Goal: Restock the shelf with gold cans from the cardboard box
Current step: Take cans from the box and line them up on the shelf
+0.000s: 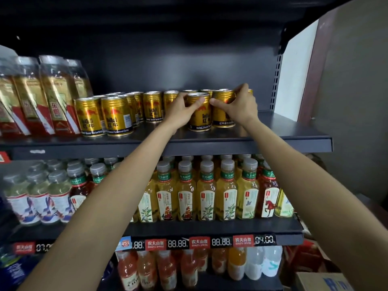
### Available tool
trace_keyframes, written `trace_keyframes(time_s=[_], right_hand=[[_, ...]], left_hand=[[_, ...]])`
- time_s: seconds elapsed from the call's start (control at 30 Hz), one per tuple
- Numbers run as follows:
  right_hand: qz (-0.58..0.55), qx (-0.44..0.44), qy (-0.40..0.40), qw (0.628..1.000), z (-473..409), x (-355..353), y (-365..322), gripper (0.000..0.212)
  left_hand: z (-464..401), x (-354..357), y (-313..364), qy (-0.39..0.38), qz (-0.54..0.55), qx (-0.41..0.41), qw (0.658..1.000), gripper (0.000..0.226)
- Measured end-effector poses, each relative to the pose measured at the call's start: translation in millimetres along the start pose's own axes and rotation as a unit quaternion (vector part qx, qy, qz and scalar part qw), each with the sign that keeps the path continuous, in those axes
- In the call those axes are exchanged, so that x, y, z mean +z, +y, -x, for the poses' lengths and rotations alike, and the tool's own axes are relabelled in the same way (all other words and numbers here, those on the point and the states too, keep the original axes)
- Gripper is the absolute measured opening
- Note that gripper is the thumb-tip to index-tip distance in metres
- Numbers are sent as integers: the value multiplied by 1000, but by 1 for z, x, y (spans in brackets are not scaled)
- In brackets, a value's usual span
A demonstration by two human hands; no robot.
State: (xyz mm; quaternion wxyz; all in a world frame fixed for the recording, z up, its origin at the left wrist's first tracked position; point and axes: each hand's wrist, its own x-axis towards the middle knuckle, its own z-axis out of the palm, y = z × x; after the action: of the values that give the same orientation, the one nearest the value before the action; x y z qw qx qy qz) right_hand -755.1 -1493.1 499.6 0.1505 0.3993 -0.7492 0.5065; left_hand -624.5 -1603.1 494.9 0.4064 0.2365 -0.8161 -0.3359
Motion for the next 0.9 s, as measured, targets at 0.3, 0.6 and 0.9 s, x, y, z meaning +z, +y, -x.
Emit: trace_keyframes(time_s=[0.3, 0.6, 0.9], right_hand=[[-42, -12, -142, 989, -3, -8, 24, 89], [49, -31, -100, 993, -19, 9, 17, 86], [113, 6, -111, 987, -51, 38, 13, 80]], left_hand=[[1, -4, -5, 47, -276, 148, 948, 95], [-36, -10, -9, -2, -324, 189, 927, 68], [-76, 2, -25, -21, -445, 191, 874, 68]])
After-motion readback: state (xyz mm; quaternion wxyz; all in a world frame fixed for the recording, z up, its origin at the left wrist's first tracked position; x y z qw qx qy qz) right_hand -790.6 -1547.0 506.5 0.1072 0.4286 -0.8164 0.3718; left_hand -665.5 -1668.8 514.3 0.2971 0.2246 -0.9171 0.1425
